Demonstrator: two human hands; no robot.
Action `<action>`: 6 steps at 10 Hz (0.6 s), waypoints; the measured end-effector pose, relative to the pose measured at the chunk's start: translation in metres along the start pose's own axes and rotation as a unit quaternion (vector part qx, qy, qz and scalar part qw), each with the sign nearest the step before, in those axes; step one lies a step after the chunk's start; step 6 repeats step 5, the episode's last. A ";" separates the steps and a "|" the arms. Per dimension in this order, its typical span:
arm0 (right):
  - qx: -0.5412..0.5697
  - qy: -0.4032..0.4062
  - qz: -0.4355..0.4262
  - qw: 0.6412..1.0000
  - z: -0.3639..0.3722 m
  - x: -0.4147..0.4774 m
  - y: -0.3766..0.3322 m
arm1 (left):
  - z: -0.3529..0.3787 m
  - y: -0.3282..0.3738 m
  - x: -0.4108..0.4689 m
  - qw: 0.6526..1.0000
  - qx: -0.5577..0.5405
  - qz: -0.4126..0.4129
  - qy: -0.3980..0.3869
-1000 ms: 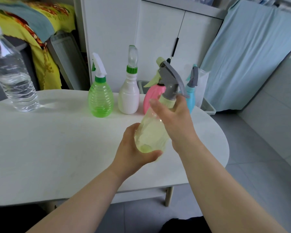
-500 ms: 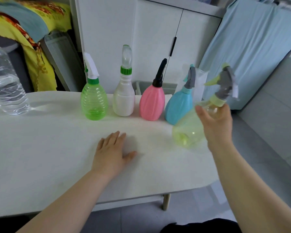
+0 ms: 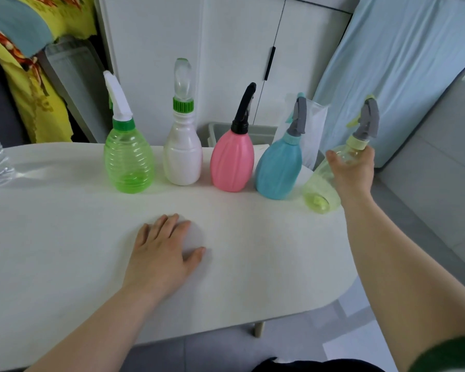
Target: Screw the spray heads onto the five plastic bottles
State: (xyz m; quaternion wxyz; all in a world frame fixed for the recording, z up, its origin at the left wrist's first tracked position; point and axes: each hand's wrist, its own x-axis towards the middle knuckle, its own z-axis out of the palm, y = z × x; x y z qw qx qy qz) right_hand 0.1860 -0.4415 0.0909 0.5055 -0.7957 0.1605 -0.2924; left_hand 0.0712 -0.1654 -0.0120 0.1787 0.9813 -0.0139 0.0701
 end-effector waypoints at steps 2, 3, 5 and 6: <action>-0.019 -0.032 -0.001 0.999 0.001 0.006 0.010 | 0.000 0.002 0.003 1.000 0.005 -0.003 -0.005; -0.015 -0.042 -0.005 0.999 0.000 0.005 0.015 | -0.001 0.003 0.004 1.000 0.004 -0.006 -0.006; 0.042 -0.035 0.035 0.998 -0.005 -0.013 0.023 | -0.002 0.002 0.004 1.000 0.009 -0.016 -0.019; 0.042 -0.035 0.035 0.998 -0.005 -0.013 0.023 | -0.002 0.002 0.004 1.000 0.009 -0.016 -0.019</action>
